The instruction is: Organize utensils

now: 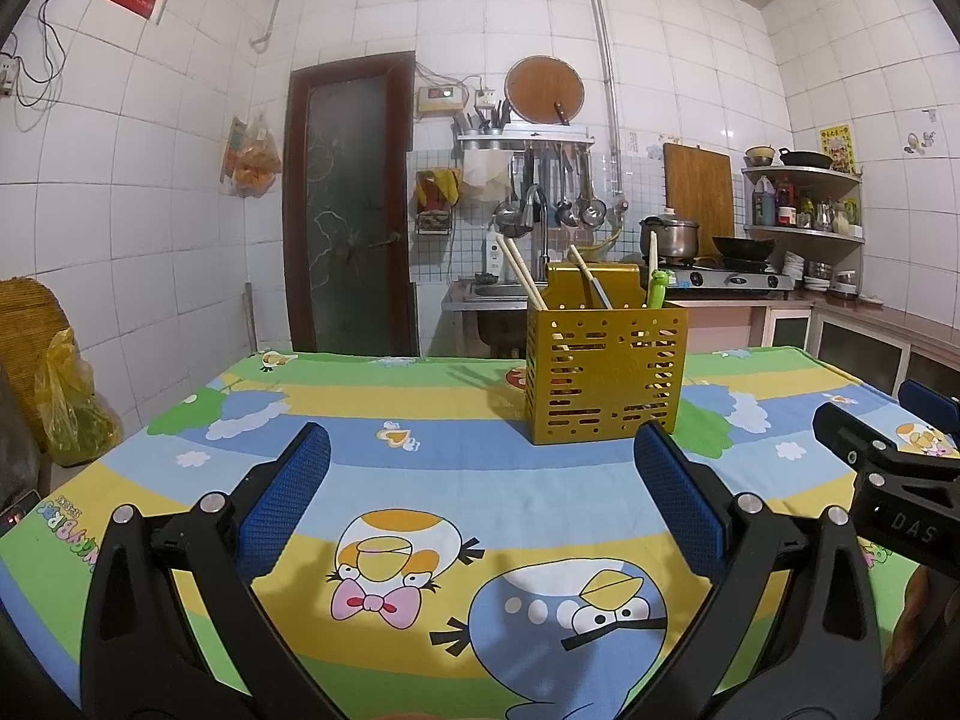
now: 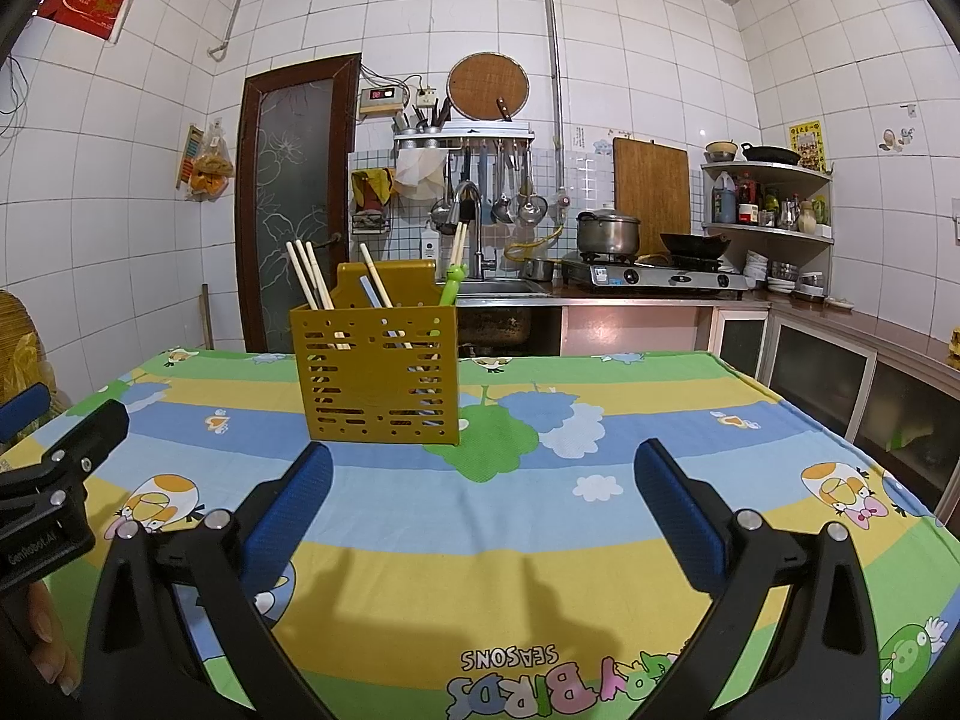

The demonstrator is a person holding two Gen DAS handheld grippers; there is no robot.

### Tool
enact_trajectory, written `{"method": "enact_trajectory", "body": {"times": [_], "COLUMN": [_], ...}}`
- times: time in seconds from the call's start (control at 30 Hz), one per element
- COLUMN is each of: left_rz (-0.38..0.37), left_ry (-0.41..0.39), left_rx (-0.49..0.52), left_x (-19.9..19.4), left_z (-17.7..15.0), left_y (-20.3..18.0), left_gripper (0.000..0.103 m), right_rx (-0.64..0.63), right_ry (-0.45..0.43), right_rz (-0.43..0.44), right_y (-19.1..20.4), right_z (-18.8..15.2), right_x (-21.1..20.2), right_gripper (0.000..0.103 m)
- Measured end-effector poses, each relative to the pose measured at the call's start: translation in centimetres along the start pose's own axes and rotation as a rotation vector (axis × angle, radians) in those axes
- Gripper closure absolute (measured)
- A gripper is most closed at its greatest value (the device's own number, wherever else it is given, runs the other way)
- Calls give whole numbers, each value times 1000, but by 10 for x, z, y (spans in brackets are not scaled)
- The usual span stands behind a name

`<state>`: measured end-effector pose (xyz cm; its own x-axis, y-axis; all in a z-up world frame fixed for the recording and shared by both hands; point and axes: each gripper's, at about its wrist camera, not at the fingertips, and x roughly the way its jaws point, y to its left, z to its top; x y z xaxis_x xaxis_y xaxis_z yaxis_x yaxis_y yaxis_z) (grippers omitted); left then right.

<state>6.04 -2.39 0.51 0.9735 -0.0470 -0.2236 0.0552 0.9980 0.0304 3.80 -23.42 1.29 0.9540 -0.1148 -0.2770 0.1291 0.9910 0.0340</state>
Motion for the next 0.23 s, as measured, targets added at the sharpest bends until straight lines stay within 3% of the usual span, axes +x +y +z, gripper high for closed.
{"method": "enact_trajectory", "body": {"times": [0.23], "left_rz": [1], "left_ry": [5], "left_rx": [-3], "left_x": [0], "left_z": [1], "left_y": [1], "left_gripper": [5], "right_rx": [0], "right_ry": [0], "right_rz": [-2], "right_y": [0], "right_z": [0], "right_x": [-1], "right_gripper": [5]}}
